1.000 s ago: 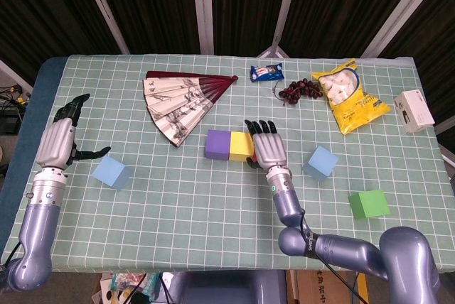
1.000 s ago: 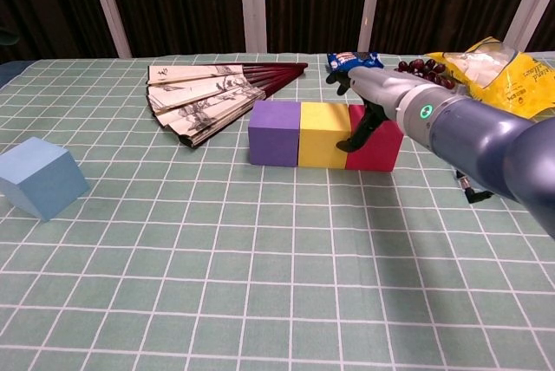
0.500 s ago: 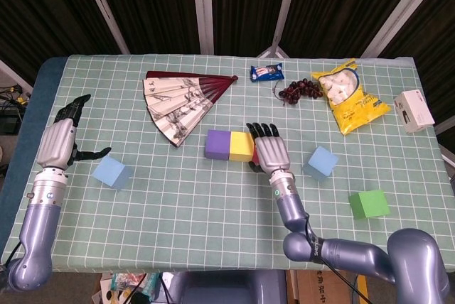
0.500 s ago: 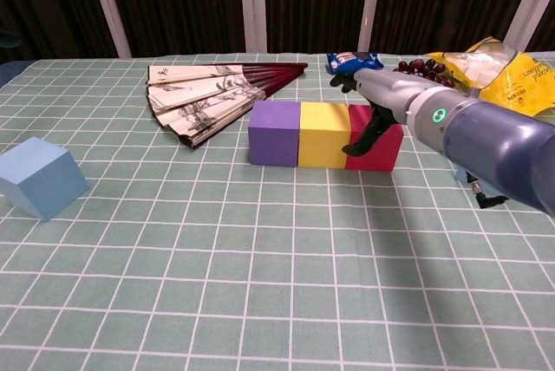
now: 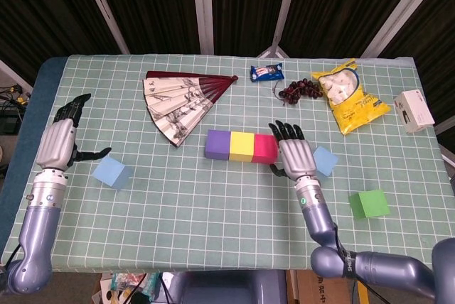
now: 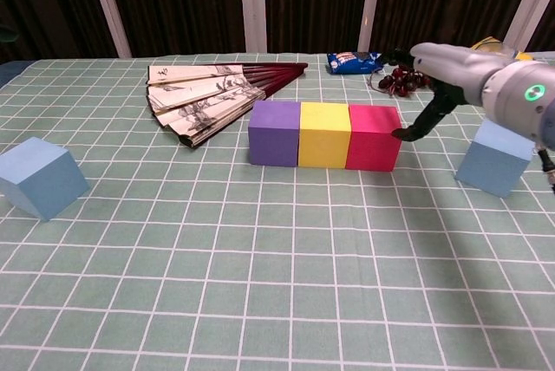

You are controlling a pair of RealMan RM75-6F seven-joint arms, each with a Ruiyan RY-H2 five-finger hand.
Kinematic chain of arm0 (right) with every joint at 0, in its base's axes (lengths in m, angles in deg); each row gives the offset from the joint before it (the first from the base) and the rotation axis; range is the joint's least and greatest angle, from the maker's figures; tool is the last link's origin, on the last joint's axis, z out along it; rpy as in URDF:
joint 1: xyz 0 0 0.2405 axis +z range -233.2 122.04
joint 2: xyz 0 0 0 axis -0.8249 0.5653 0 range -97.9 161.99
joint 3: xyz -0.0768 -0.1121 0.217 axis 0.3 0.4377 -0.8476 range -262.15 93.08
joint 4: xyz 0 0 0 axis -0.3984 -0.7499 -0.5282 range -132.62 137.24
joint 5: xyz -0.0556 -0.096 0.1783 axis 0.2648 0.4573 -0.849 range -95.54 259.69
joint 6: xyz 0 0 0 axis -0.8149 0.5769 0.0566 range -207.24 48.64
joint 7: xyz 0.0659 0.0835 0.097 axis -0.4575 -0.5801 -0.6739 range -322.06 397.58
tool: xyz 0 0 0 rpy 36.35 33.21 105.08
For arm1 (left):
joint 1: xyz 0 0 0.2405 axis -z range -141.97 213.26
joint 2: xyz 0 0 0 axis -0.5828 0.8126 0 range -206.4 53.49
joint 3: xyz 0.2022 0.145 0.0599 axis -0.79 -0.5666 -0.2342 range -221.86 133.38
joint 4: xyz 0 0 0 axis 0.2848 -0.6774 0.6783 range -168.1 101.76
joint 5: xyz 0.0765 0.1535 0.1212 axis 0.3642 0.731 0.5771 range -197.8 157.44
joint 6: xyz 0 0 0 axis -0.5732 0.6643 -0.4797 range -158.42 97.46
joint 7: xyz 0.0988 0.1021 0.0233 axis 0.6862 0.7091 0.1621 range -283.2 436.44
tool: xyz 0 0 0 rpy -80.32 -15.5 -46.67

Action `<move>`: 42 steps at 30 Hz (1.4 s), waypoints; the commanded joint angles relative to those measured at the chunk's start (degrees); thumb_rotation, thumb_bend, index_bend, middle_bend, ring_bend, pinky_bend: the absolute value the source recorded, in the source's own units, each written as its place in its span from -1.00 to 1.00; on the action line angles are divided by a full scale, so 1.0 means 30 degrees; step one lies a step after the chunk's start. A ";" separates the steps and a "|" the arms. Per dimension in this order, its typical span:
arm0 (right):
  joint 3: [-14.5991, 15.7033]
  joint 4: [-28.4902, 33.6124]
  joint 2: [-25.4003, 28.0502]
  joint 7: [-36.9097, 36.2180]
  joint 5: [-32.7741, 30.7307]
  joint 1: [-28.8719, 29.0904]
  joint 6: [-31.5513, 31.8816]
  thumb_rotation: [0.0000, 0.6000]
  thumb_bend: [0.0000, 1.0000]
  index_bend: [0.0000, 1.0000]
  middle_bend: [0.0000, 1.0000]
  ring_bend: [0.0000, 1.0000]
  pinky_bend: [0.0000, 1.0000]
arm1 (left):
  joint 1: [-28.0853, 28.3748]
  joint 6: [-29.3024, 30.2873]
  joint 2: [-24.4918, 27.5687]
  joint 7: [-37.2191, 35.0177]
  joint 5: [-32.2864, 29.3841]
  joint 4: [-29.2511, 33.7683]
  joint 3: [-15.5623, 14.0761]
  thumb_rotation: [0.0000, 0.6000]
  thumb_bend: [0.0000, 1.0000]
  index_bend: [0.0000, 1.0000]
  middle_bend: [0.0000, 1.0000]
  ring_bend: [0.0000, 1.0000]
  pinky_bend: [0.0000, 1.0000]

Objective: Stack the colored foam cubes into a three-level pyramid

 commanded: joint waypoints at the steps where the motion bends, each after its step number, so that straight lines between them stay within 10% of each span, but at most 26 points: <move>1: 0.0385 0.1592 0.1436 0.0032 -0.0038 -0.0812 0.0481 1.00 -0.39 -1.00 -0.91 -0.99 -1.00 | -0.0028 0.0167 0.0041 0.0193 0.0137 0.0134 -0.0055 1.00 -0.87 -1.00 -0.92 -0.88 -0.91; 13: 0.0949 0.2589 0.3280 -0.0266 -0.0848 -0.1367 -0.0616 1.00 -0.39 -1.00 -0.73 -0.99 -1.00 | 0.0073 0.0318 -0.0038 0.0922 -0.0132 0.0344 -0.0179 1.00 -0.87 -1.00 -0.92 -0.88 -0.91; 42: 0.1487 -0.0107 0.0503 0.0949 -0.2260 -0.0403 -0.1036 1.00 -0.39 -1.00 -0.57 -0.98 -1.00 | -0.0049 -0.0003 0.0364 -0.0056 -0.0308 0.0419 0.0236 1.00 -0.87 -1.00 -0.92 -0.88 -0.91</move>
